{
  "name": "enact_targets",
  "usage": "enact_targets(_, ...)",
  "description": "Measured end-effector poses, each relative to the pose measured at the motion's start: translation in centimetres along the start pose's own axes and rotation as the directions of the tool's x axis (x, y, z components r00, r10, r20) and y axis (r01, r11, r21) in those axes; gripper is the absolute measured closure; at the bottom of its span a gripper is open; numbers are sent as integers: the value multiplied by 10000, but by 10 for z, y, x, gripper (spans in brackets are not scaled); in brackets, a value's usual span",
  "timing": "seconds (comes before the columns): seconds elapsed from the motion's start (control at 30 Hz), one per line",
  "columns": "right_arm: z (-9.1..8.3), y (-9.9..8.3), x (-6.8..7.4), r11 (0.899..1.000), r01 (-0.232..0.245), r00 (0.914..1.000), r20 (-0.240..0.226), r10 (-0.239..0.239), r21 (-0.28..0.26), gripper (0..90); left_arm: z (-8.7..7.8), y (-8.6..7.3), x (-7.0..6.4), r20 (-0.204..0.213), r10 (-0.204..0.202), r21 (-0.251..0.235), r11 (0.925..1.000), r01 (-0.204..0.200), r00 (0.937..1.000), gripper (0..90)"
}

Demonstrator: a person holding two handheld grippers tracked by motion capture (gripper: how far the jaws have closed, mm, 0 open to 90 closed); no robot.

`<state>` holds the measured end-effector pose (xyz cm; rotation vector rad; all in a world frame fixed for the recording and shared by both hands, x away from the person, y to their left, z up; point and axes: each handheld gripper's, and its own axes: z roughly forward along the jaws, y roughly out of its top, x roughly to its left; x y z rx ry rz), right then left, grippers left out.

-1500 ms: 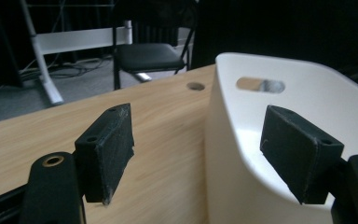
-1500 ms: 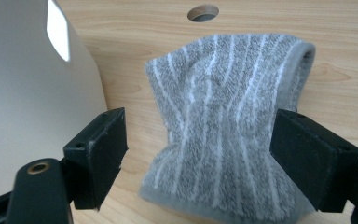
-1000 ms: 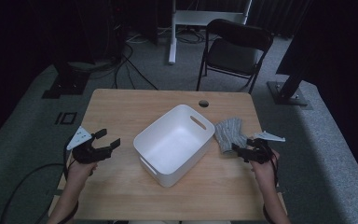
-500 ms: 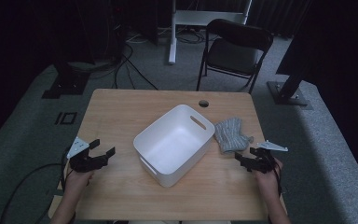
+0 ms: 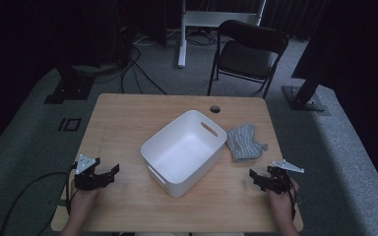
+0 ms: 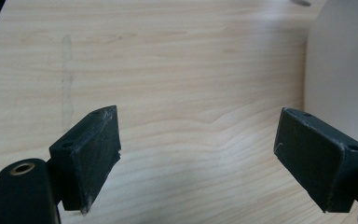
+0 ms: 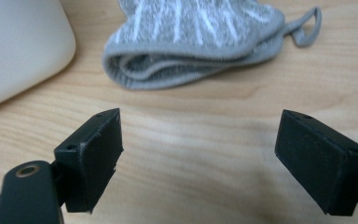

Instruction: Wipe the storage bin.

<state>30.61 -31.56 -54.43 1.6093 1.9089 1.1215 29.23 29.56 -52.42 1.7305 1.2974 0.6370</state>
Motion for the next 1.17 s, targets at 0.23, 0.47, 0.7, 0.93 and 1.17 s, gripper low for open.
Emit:
enact_targets(0.23, -4, -6, -4, 9998, -188, 9986, 494, 186, 27, 141, 0, -7, -3, -665, -29, 381, 9993, 55, 9978, 96)
enact_targets(0.47, -1, -8, -5, 9992, -396, 9956, 848, 390, 58, 135, -2, -13, -2, -1896, -285, 562, 9976, 398, 9814, 80)
enact_targets(0.7, 2, -8, -4, 9993, -359, 9939, 1048, 342, 144, 135, -4, -15, 1, -2302, -614, 599, 9952, 771, 9712, 80)
enact_targets(0.93, 5, -9, -7, 9987, -436, 9923, 1170, 403, 252, 136, -4, -15, -1, -2618, -711, 583, 9943, 893, 9625, 76)
enact_targets(1.17, 5, -10, -6, 9990, -400, 9916, 1242, 373, 195, 136, -3, -17, 0, -2868, -738, 630, 9934, 957, 9551, 18)
